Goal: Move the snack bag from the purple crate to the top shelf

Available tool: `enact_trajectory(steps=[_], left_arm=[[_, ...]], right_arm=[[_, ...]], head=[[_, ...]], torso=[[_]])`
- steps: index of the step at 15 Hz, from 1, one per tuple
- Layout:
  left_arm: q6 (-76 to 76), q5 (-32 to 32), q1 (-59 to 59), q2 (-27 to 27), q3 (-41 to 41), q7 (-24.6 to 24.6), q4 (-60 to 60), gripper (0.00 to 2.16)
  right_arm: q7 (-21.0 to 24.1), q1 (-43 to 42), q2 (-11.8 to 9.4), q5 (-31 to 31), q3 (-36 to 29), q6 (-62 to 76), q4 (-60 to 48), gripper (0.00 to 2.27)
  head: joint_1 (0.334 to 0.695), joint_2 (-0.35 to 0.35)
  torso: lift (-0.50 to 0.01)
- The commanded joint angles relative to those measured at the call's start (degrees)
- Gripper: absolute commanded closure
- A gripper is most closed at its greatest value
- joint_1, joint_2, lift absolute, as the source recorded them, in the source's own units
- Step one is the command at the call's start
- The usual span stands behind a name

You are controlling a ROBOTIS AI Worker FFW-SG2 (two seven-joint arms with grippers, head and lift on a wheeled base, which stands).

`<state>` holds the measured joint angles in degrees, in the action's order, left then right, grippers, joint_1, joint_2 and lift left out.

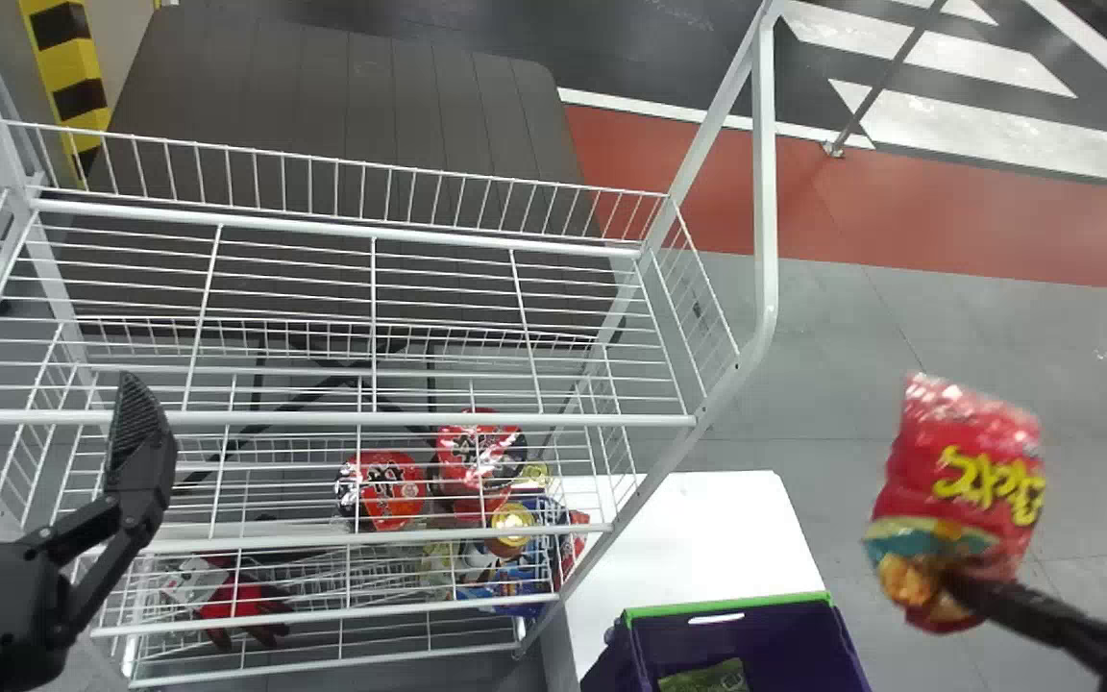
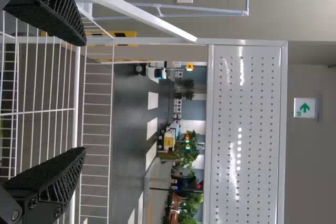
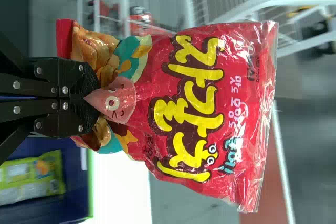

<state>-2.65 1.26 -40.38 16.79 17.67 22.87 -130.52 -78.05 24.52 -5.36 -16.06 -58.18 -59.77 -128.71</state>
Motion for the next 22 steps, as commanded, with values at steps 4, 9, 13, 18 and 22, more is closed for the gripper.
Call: enact_trajectory(steps=[4,9,13,18,22], left_arm=[[0.15,0.41,0.04,0.18,-0.27,0.15,0.44,0.10],[-0.03,0.59,0.13,-0.09,-0.97,0.15,0.88,0.10],[-0.03,0.59,0.13,-0.09,-1.24,0.24,1.23,0.10],[-0.20,0.50,1.19,-0.35,-0.89,0.24,3.43,0.10],[-0.38,0.59,1.80,-0.35,-0.97,0.24,4.83,0.10]], right_arm=[[-0.27,-7.03,-0.71,2.44,1.93,-25.27,-18.60,1.62],[-0.27,-15.11,-0.53,1.29,15.56,-30.31,-26.86,1.62],[3.96,-15.38,4.39,2.00,27.68,-30.31,-26.51,1.63],[19.87,-13.18,5.41,7.18,39.20,-11.91,-18.60,1.65],[32.43,-9.93,5.41,11.67,47.46,12.53,-8.23,1.65]], head=[[0.695,-0.350],[0.695,-0.350],[0.695,-0.237],[0.695,-0.144],[0.695,-0.083]], torso=[[0.001],[0.001],[0.001],[0.001],[0.001]])
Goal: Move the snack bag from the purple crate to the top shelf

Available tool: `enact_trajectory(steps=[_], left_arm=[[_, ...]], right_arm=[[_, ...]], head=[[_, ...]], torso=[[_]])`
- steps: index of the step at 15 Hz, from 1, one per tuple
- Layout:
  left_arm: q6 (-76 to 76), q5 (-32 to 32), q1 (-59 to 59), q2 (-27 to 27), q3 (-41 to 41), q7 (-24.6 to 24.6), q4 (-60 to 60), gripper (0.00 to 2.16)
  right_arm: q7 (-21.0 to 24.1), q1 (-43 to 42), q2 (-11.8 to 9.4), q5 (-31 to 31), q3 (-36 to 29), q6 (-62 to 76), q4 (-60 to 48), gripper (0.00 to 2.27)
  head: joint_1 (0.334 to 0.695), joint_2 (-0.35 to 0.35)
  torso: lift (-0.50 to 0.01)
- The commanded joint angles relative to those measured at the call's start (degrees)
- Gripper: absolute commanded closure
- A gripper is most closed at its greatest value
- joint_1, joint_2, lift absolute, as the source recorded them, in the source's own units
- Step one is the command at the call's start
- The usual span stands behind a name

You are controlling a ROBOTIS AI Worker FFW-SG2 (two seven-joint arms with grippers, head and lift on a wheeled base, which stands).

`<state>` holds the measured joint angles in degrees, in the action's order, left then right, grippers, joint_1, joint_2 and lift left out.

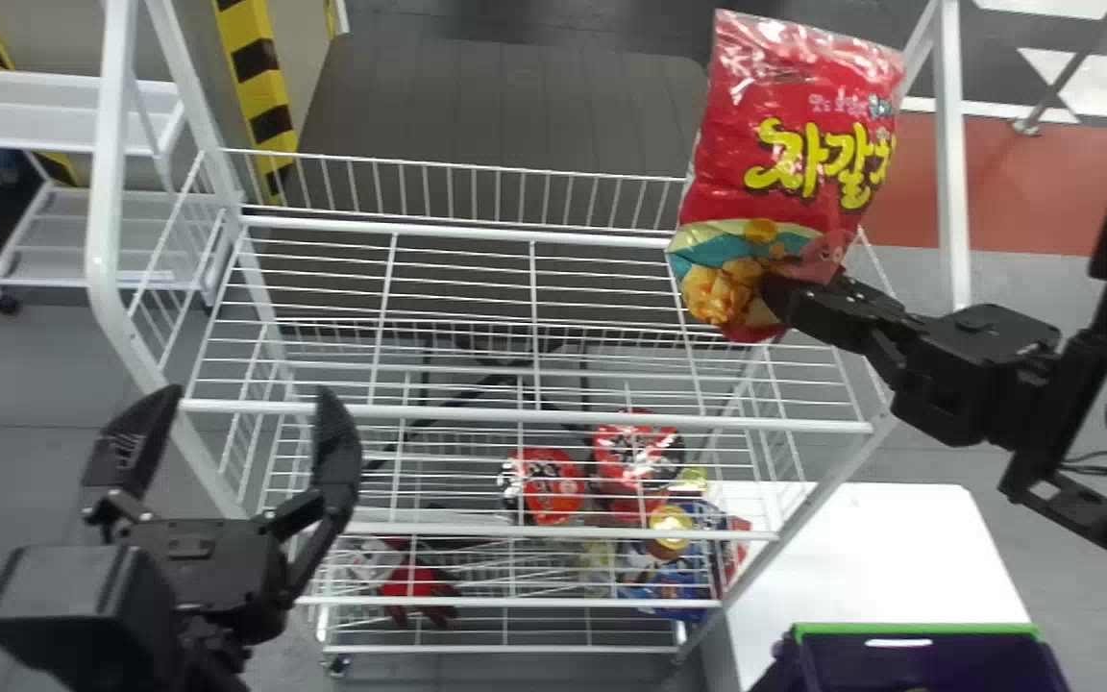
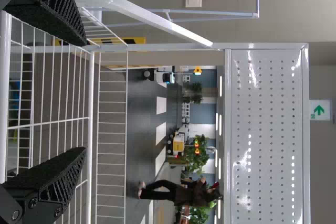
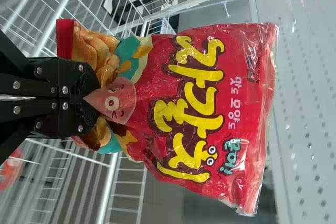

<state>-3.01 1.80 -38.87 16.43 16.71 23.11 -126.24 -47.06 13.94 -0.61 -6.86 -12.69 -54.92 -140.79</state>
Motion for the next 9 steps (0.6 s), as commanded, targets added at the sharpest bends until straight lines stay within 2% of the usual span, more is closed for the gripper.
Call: enact_trajectory(steps=[1,3,9], left_arm=[[-0.02,0.13,0.46,0.00,-0.01,0.00,1.00,0.10],[-0.02,0.31,1.42,-0.09,0.34,0.00,2.14,0.10],[-0.90,1.36,3.27,-0.88,0.17,-0.26,5.31,0.10]], right_arm=[[4.53,0.73,0.67,4.92,3.38,12.42,6.94,1.65],[9.18,0.12,0.67,5.80,7.60,20.33,12.21,1.65],[18.50,-6.91,0.67,6.33,19.90,35.27,32.60,1.65]], head=[[0.695,-0.052],[0.695,-0.026],[0.695,0.081]], torso=[[0.001],[0.001],[0.001]])
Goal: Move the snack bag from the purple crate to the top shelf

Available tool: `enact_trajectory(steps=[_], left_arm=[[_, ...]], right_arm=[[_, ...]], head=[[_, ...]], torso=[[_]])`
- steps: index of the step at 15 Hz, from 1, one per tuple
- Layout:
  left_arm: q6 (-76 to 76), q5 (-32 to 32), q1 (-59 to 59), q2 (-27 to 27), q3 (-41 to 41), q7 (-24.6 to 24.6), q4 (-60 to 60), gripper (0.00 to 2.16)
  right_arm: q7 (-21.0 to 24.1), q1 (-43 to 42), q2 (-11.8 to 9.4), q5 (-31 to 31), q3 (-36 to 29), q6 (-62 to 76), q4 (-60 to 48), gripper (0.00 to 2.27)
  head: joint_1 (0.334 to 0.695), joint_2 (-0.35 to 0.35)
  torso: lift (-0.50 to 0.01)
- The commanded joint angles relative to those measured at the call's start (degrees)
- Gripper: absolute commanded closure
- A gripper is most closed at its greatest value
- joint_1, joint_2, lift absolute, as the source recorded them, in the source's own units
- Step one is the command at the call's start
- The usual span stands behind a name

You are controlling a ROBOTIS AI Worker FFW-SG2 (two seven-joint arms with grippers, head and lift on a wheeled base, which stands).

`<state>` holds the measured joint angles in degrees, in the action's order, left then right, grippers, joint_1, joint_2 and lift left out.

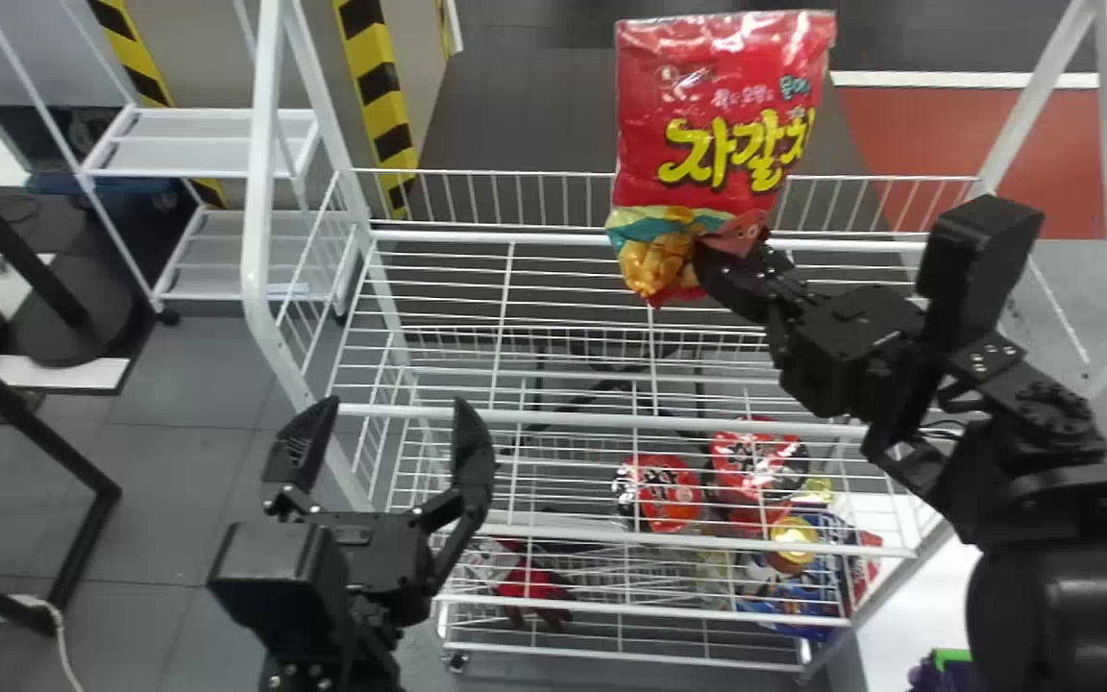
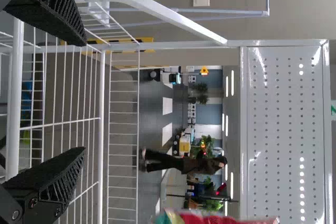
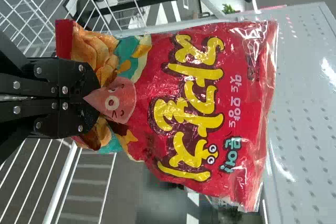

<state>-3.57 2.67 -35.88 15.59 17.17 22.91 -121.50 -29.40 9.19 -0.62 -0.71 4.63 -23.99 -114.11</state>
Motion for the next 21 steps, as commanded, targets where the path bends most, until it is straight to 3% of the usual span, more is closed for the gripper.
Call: enact_trajectory(steps=[1,5,13,21], left_arm=[[-0.51,1.02,0.37,0.05,-0.73,-0.32,0.65,0.10],[-1.39,2.34,0.46,0.05,-2.31,-0.76,1.35,0.11],[-5.25,4.01,0.64,0.23,-3.98,-0.85,2.85,0.11],[-9.12,5.06,-0.42,0.58,-5.48,-0.76,3.82,0.11]], right_arm=[[2.06,-4.35,0.67,1.15,3.99,7.15,10.40,1.65],[3.30,-12.26,0.67,2.90,6.10,14.18,24.46,1.65],[3.30,-21.40,0.67,3.87,9.35,21.04,41.68,1.65],[4.61,-27.91,0.67,3.34,9.44,31.06,55.66,1.64]], head=[[0.695,0.109],[0.695,0.171],[0.695,0.213],[0.695,0.210]], torso=[[0.001],[0.001],[0.001],[0.001]])
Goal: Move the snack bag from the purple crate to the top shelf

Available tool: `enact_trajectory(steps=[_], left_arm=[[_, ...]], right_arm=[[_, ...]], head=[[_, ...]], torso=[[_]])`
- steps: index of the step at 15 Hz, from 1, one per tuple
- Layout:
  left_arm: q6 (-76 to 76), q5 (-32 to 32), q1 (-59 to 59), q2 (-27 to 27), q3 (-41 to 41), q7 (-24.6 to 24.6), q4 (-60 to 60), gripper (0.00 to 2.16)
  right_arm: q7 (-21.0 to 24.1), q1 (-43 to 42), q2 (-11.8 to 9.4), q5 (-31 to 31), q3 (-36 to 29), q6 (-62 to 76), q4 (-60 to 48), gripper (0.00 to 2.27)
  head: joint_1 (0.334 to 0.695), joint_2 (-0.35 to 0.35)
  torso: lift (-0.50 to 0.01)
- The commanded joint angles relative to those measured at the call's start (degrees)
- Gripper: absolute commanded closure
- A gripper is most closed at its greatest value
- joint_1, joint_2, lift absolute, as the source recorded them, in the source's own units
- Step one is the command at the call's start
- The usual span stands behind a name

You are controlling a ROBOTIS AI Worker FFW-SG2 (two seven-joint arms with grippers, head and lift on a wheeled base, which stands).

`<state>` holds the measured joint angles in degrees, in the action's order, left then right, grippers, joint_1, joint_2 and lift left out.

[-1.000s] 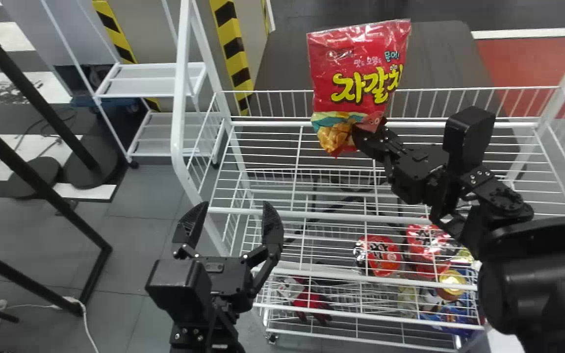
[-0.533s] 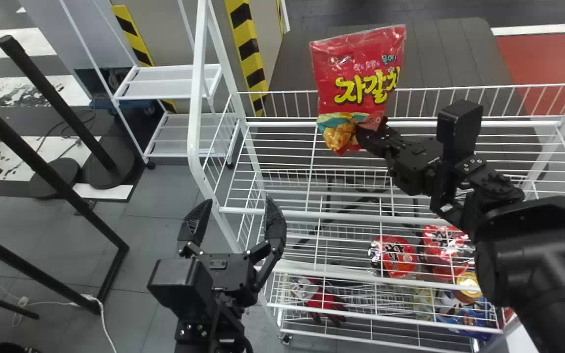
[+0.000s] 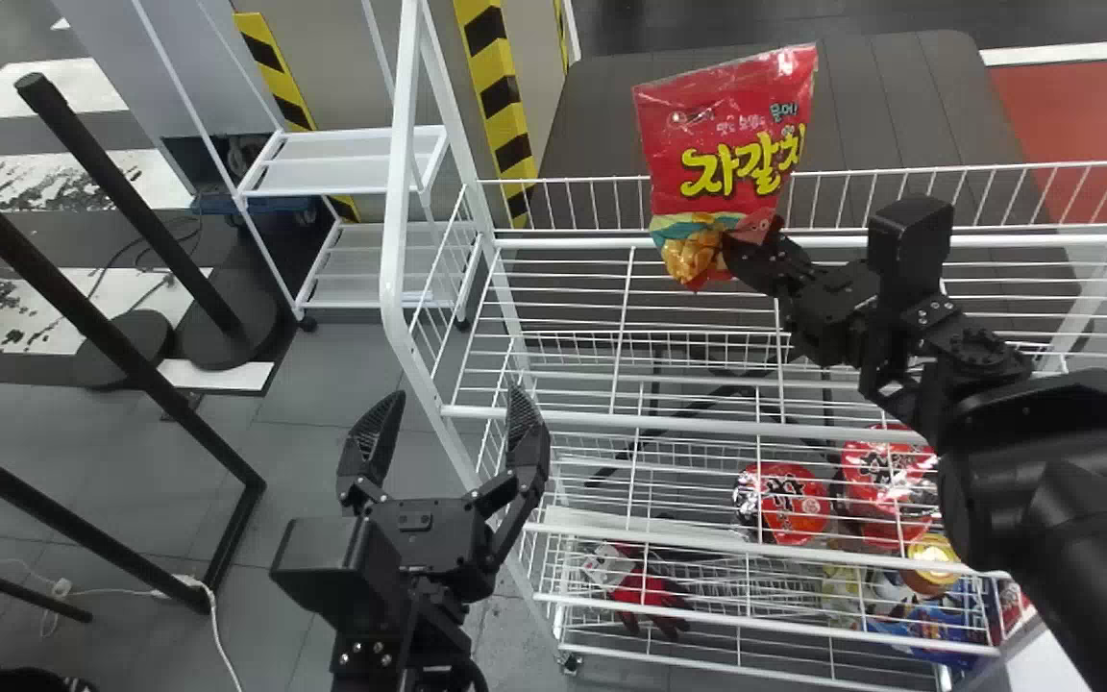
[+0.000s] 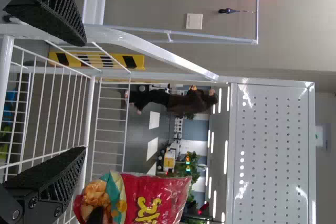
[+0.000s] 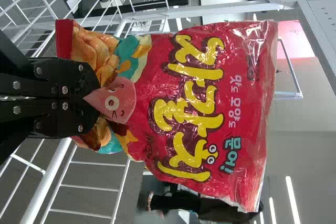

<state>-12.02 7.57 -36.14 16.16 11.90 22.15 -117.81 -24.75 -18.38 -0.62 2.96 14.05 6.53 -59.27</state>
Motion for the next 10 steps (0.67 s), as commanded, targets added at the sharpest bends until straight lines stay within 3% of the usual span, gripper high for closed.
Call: enact_trajectory(steps=[1,10], left_arm=[[-1.03,0.17,-0.33,0.01,-0.30,0.00,0.13,0.11],[-4.37,-0.27,-1.91,0.01,-0.38,0.53,-0.22,0.11]], right_arm=[[0.14,-0.51,0.67,-0.58,0.01,0.36,1.08,1.64],[2.87,-0.34,0.67,-0.58,1.42,-0.69,3.19,1.22]], head=[[0.695,0.210],[0.695,0.212]], torso=[[0.001],[0.001]])
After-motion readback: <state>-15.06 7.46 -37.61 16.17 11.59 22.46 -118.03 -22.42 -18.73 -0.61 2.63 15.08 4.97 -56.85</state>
